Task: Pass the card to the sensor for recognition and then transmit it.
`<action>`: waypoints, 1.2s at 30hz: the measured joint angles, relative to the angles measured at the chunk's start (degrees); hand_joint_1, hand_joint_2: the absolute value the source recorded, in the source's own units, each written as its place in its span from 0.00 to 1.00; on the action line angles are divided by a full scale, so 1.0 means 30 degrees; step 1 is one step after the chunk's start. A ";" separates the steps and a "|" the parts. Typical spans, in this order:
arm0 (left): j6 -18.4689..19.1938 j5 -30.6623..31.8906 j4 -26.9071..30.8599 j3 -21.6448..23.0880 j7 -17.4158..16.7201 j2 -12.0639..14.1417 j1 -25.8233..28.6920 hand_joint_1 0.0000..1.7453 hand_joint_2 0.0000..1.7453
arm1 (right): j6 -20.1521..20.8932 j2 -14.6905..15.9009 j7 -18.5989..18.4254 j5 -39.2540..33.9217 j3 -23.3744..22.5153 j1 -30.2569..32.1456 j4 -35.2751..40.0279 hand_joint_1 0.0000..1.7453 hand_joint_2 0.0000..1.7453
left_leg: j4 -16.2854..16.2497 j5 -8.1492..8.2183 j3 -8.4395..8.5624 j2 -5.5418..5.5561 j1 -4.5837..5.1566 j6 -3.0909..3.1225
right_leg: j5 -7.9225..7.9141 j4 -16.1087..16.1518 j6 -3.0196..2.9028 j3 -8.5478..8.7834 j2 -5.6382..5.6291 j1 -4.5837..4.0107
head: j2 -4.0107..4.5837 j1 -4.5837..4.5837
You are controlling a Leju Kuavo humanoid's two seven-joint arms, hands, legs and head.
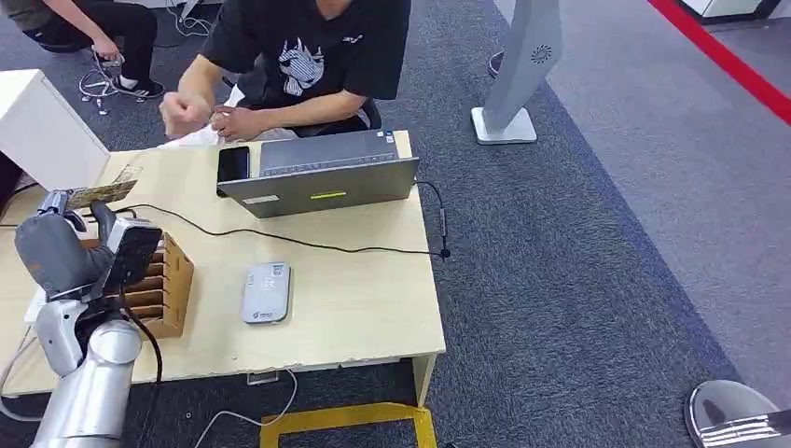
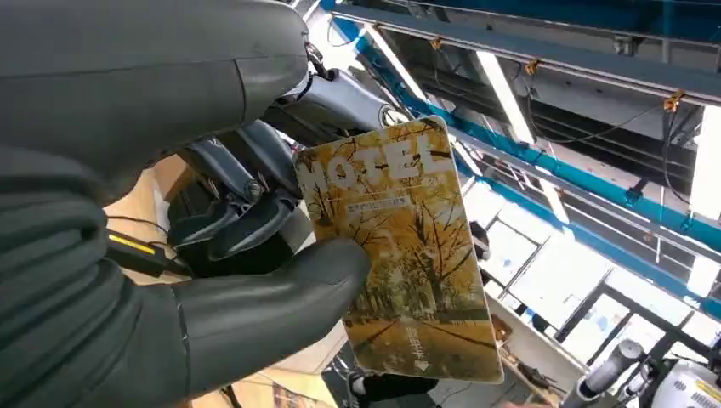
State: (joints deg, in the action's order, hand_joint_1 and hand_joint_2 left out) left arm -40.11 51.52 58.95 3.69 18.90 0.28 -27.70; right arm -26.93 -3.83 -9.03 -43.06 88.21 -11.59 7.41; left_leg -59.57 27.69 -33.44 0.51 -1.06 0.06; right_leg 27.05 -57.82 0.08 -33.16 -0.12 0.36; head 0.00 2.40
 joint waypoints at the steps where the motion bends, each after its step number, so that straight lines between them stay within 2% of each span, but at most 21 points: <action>1: 0.0000 -0.0022 0.0000 0.0000 0.0066 0.0000 0.0031 1.00 1.00 | 0.0007 0.0000 0.0000 0.0000 0.0000 0.0001 0.0000 0.00 1.00 | 0.0000 0.0000 0.0000 0.0000 0.0000 0.0000 | 0.0000 0.0000 0.0000 0.0000 0.0000 0.0000 | 0.0000 0.0000; 7: 0.0007 -0.0590 0.0007 0.0321 0.0212 -0.0073 0.0472 1.00 1.00 | 0.0007 0.0000 0.0007 -0.0073 0.0000 -0.0001 0.0007 0.00 1.00 | -0.0001 0.0000 0.0003 0.0001 0.0001 0.0000 | 0.0001 0.0001 0.0001 -0.0003 -0.0001 0.0000 | 0.0000 0.0000; 13: 0.0065 -0.0663 0.0350 0.2173 0.0379 -0.0460 0.1494 1.00 1.00 | 0.0000 0.0000 0.0015 -0.0233 0.0000 -0.0009 0.0044 0.00 1.00 | -0.0001 0.0002 0.0001 -0.0001 0.0015 0.0001 | 0.0002 0.0002 0.0002 -0.0001 -0.0001 0.0005 | 0.0000 0.0000; 18: 0.0014 -0.0744 0.0401 0.4555 0.0387 -0.0911 0.2646 1.00 1.00 | -0.0037 0.0000 0.0015 -0.0211 0.0000 -0.0011 0.0117 0.00 1.00 | -0.0002 0.0005 -0.0003 0.0005 0.0018 0.0003 | 0.0004 0.0006 0.0006 -0.0004 0.0004 0.0008 | 0.0000 0.0000; 22: 0.0014 -0.0548 0.0328 0.5638 0.0379 -0.1210 0.3173 1.00 1.00 | -0.0087 0.0000 0.0036 -0.0225 0.0007 -0.0003 0.0131 0.00 1.00 | -0.0002 0.0013 -0.0003 0.0000 0.0015 0.0010 | 0.0004 0.0006 0.0006 -0.0007 0.0001 0.0007 | 0.0000 0.0000; 29: 0.0007 0.0700 -0.0941 0.5909 -0.0015 -0.1413 0.3461 1.00 1.00 | -0.0255 0.0000 0.0153 -0.0386 0.0000 -0.0003 0.0182 0.00 1.00 | 0.0003 0.0011 -0.0002 0.0001 0.0005 0.0009 | 0.0005 0.0003 0.0004 -0.0006 0.0001 0.0005 | 0.0000 0.0000; 32: 0.0007 0.1597 -0.1757 0.5646 -0.0284 -0.1421 0.3577 1.00 1.00 | -0.0306 -0.0007 0.0299 -0.0481 0.0000 0.0020 0.0204 0.00 1.00 | 0.0004 0.0011 -0.0003 0.0000 0.0005 0.0009 | 0.0005 0.0002 0.0004 -0.0007 0.0000 0.0004 | 0.0000 0.0000; 36: 0.0000 0.1741 -0.2354 0.5238 -0.0291 -0.1413 0.3643 1.00 1.00 | -0.0313 -0.0007 0.0350 -0.0532 0.0000 0.0043 0.0211 0.00 1.00 | 0.0004 0.0011 -0.0006 0.0004 0.0007 0.0009 | 0.0005 0.0002 0.0004 -0.0006 0.0005 0.0003 | 0.0000 0.0000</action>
State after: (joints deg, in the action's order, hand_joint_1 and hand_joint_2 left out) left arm -40.11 56.74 51.89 19.41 18.03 -3.96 -16.77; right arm -27.87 -3.85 -7.98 -44.65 88.21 -11.46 8.04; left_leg -59.56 27.73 -33.46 0.52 -1.04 0.09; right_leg 27.07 -57.81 0.09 -33.18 -0.11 0.37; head 0.00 2.40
